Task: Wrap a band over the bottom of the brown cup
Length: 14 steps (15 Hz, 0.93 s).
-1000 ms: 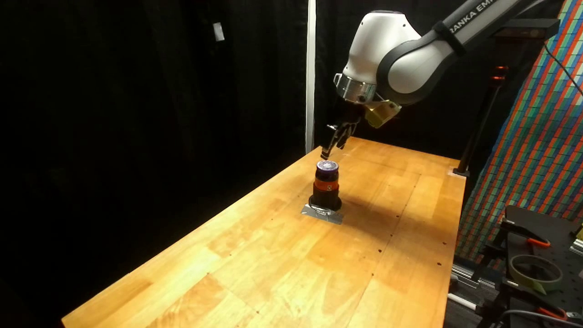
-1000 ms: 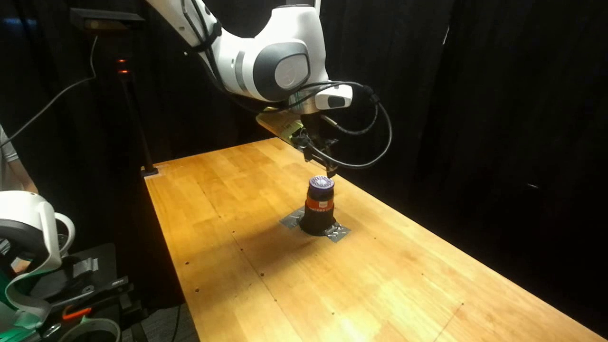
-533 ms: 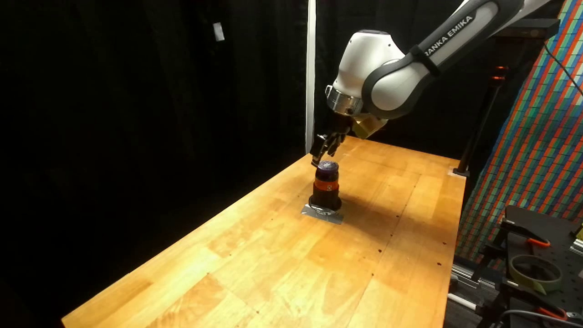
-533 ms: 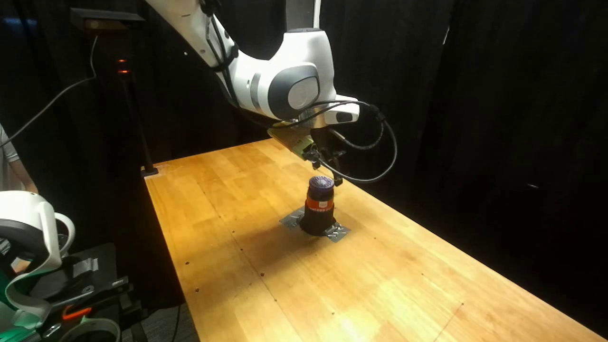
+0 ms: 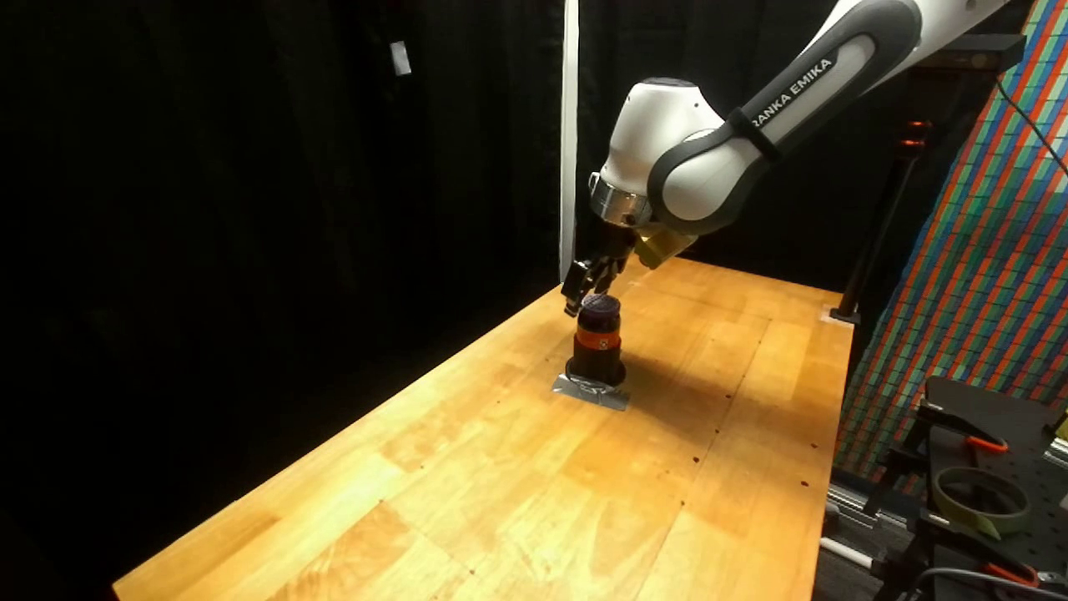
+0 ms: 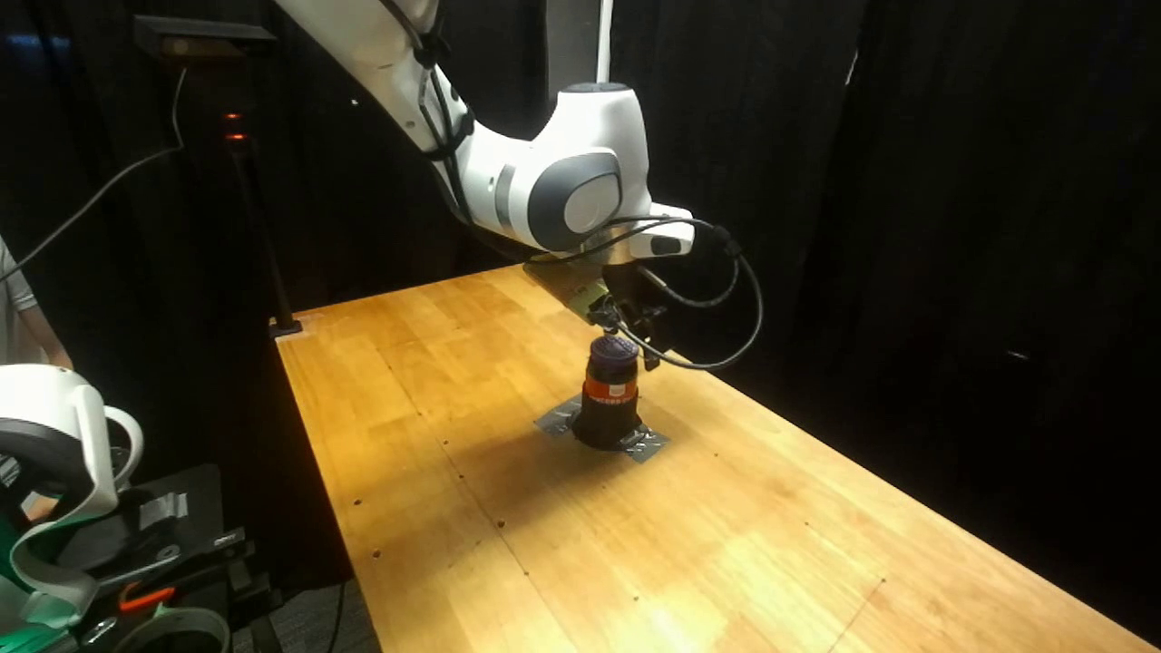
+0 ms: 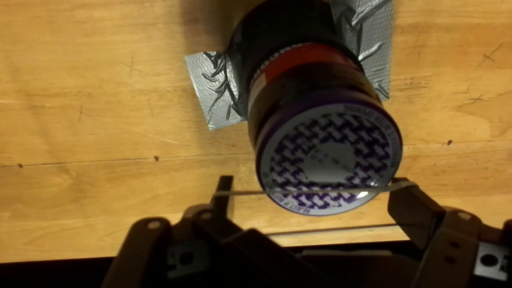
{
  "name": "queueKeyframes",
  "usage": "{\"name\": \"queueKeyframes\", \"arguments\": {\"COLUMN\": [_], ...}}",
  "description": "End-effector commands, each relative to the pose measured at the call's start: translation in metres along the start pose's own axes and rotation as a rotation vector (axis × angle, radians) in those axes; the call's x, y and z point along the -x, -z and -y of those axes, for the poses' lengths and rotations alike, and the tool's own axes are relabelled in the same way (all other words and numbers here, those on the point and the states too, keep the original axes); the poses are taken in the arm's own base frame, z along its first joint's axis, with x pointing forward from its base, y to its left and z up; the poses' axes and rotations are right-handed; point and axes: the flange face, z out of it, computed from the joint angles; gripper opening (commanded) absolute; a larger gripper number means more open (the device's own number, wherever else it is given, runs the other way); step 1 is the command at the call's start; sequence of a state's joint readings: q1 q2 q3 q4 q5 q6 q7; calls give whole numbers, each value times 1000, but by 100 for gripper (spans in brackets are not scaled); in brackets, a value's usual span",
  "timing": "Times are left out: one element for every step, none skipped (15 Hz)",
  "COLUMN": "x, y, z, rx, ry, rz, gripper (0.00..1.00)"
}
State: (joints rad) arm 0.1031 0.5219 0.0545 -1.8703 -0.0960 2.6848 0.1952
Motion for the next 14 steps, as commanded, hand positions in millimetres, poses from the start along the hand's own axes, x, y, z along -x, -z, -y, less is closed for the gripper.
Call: {"name": "queueKeyframes", "arguments": {"x": [-10, -10, -10, -9, -8, -5, -2, 2, 5, 7, 10, 12, 14, 16], "y": [-7, -9, -12, -15, -18, -20, -22, -22, -22, -19, -17, -14, -11, -8], "z": [-1, -2, -3, -4, -4, -5, -5, -4, -3, -2, 0, 1, 1, 1], "rx": [-4, -2, -1, 1, 6, 13, 17, 21, 23, 22, 23, 22, 19, 15], "ry": [1, -2, -5, -7, -9, -14, -15, -13, -11, -7, -4, -2, -2, -3], "rz": [-16, -14, -8, -1, 13, 28, 55, 83, 107, 130, 153, 174, 195, 207], "gripper": [100, 100, 100, 100, 100, 100, 100, 100, 100, 100, 100, 100, 100, 100]}}
